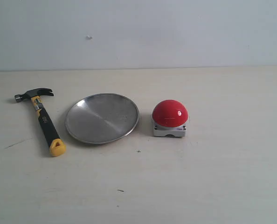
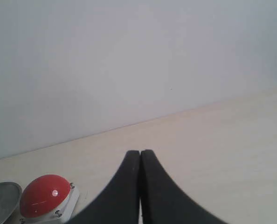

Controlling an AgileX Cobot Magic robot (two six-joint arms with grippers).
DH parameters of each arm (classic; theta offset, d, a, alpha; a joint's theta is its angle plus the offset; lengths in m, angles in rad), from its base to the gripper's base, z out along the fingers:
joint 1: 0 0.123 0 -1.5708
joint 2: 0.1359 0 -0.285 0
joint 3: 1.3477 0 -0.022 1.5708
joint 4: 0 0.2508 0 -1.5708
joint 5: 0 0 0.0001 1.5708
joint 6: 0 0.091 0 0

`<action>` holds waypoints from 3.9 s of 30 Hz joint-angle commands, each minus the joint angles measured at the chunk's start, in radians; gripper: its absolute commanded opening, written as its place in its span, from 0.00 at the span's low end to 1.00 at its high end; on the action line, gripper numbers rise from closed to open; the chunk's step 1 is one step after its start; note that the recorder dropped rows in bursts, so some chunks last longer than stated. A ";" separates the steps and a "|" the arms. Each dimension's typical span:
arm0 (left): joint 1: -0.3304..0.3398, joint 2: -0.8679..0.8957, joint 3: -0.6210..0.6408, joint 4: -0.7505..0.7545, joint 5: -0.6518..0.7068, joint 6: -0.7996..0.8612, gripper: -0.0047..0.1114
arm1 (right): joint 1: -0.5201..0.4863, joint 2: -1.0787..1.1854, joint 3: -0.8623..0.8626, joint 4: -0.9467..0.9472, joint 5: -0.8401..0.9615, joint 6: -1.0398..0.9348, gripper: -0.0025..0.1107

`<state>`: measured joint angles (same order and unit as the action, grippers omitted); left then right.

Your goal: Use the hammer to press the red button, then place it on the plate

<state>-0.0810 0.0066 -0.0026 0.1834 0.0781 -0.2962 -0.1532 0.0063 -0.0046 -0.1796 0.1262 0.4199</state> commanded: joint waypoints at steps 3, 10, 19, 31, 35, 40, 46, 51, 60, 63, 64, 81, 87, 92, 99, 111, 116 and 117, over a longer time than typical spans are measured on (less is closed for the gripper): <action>0.002 -0.007 0.003 -0.006 -0.018 0.013 0.04 | -0.004 -0.006 0.005 -0.002 -0.001 -0.008 0.02; 0.002 -0.007 0.003 -0.020 -0.319 -0.336 0.04 | -0.004 -0.006 0.005 -0.002 -0.001 -0.008 0.02; 0.002 -0.007 0.003 -0.018 -0.626 -0.366 0.04 | -0.004 -0.006 0.005 -0.002 -0.001 -0.008 0.02; 0.002 0.187 -0.291 -0.376 -0.202 -0.030 0.04 | -0.004 -0.006 0.005 -0.002 -0.001 -0.008 0.02; 0.002 0.396 -0.421 -0.383 -0.117 -0.012 0.04 | -0.004 -0.006 0.005 -0.002 -0.001 -0.008 0.02; 0.002 0.641 -0.624 -0.342 0.119 0.100 0.04 | -0.004 -0.006 0.005 -0.002 -0.001 -0.008 0.02; 0.002 0.913 -0.881 0.050 0.510 -0.012 0.04 | -0.004 -0.006 0.005 -0.002 -0.001 -0.008 0.02; 0.002 1.094 -1.025 0.298 0.812 -0.160 0.04 | -0.004 -0.006 0.005 -0.002 -0.001 -0.008 0.02; 0.002 1.456 -1.161 0.017 1.143 -0.101 0.09 | -0.004 -0.006 0.005 -0.002 -0.001 -0.008 0.02; 0.002 1.596 -1.161 -0.204 0.975 -0.152 0.09 | -0.004 -0.006 0.005 -0.002 -0.001 -0.008 0.02; 0.000 1.621 -1.161 -0.253 0.921 -0.159 0.09 | -0.004 -0.006 0.005 -0.002 -0.001 -0.008 0.02; -0.048 1.800 -1.161 -0.510 0.667 -0.124 0.09 | -0.004 -0.006 0.005 -0.002 -0.001 -0.008 0.02; -0.048 1.800 -1.161 -0.510 0.667 -0.124 0.09 | -0.004 -0.006 0.005 -0.002 -0.001 -0.008 0.02; -0.048 1.800 -1.161 -0.510 0.667 -0.124 0.09 | -0.004 -0.006 0.005 -0.002 -0.001 -0.008 0.02; -0.048 1.800 -1.161 -0.534 0.572 -0.126 0.09 | -0.004 -0.006 0.005 -0.002 -0.001 -0.008 0.02; -0.046 1.818 -1.161 -0.556 0.416 -0.246 0.09 | -0.004 -0.006 0.005 -0.002 -0.001 -0.008 0.02; -0.040 1.840 -1.220 -0.540 0.355 -0.311 0.04 | -0.004 -0.006 0.005 -0.002 -0.001 -0.008 0.02; -0.035 1.860 -1.258 -0.515 0.401 -0.372 0.04 | -0.004 -0.006 0.005 -0.002 -0.001 -0.008 0.02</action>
<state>-0.1254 1.8370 -1.1924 -0.3634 0.4573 -0.5705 -0.1532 0.0063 -0.0046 -0.1796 0.1262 0.4199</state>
